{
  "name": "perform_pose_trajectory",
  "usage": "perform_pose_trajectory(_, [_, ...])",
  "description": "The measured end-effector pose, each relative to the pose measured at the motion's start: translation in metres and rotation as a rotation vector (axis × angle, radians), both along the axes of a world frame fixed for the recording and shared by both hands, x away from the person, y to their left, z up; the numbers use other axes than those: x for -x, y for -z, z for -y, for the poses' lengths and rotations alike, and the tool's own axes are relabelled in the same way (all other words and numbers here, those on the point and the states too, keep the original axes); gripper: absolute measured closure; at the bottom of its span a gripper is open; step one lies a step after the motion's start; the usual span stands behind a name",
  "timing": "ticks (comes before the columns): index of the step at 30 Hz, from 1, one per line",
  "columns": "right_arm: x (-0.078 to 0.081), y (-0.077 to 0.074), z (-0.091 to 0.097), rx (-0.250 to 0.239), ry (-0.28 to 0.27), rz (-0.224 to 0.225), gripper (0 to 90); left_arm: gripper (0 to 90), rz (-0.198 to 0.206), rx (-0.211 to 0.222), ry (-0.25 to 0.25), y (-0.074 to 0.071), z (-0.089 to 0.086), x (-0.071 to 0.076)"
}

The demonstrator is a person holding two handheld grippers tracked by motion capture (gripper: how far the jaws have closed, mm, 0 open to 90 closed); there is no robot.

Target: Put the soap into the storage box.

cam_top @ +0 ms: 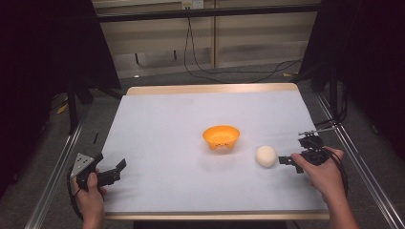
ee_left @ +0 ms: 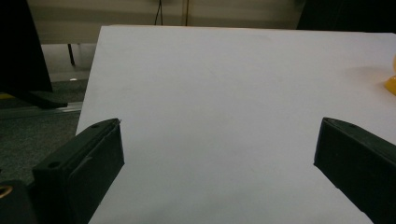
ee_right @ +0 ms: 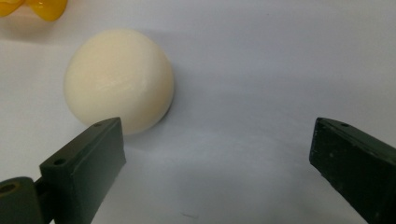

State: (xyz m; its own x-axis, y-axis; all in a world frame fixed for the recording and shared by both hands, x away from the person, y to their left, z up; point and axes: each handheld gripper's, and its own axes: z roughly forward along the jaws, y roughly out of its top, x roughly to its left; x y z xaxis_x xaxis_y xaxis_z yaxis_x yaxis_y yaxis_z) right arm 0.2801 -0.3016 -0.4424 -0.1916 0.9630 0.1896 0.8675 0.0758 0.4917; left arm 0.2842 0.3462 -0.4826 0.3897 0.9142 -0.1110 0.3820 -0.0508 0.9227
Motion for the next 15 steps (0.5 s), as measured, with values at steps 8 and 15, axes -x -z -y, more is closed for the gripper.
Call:
perform_pose_trajectory(8, [-0.006, -0.003, -0.014, -0.004, -0.012, 0.002, 3.0, 1.4, -0.002, 0.001, 0.001, 0.0, 0.0, 0.0])
perform_pose_trajectory(15, [-0.012, -0.002, -0.024, -0.007, -0.021, -0.005, 3.2, 1.3, -0.002, 0.002, -0.001, 0.0, 0.0, 0.0])
